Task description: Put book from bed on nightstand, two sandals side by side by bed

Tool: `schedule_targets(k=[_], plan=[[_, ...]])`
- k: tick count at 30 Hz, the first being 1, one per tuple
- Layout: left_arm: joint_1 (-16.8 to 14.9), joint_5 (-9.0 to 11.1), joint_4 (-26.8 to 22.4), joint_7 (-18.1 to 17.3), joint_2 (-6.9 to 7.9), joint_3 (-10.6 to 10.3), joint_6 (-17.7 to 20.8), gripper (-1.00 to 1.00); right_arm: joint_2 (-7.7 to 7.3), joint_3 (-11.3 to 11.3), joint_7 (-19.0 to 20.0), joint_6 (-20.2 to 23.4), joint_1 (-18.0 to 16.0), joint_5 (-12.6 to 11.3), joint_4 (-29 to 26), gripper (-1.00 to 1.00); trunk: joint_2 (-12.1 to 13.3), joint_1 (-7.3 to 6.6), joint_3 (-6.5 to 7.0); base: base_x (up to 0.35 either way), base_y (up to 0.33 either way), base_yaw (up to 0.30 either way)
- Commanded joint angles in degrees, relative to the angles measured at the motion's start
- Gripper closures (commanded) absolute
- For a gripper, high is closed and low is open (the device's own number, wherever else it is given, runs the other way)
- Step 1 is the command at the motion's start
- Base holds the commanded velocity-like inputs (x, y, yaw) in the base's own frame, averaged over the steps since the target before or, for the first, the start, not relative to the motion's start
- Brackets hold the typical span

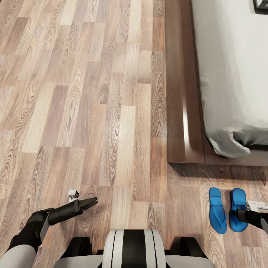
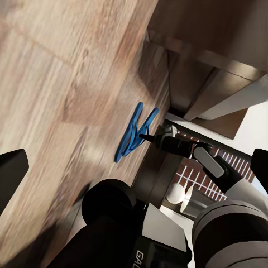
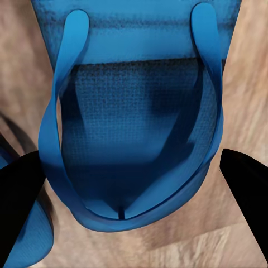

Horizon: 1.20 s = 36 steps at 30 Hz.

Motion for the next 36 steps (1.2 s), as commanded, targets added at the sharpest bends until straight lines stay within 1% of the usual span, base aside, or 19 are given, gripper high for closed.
schedule_targets(k=[1, 7, 8, 32, 36], plan=[[0.0, -0.4, 0.0, -0.4, -0.05, 0.2, 0.6, -1.0, 0.01, -0.2, 0.2, 0.3, 0.0, -0.1, -0.1, 1.0, 0.0, -0.01, -0.03, 0.0, 0.0, 0.0], [0.0, -0.4, 0.0, -0.4, -0.06, 0.2, 0.6, -1.0, 0.01, -0.2, 0.2, 0.3, 0.0, -0.1, 0.0, 1.0, 0.0, -0.01, -0.03, 0.0, 0.0, 0.0], [0.0, -0.4, 0.0, -0.4, -0.04, 0.2, 0.6, -1.0, 0.01, -0.2, 0.2, 0.3, 0.0, -0.1, -0.1, -1.0, 0.0, -0.01, -0.03, 0.0, 0.0, 0.0], [0.0, -0.4, 0.0, -0.4, -0.11, 0.2, 0.6, -1.0, 0.01, -0.2, 0.2, 0.3, 0.0, -0.1, 0.0, -1.0, 0.0, -0.01, -0.03, 0.0, 0.0, 0.0], [0.0, -0.4, 0.0, -0.4, -0.11, 0.2, 0.6, -1.0, 0.01, -0.2, 0.2, 0.3, 0.0, -0.1, 0.0, -1.0, 0.0, -0.11, 0.86, 0.0, 0.0, 0.0]])
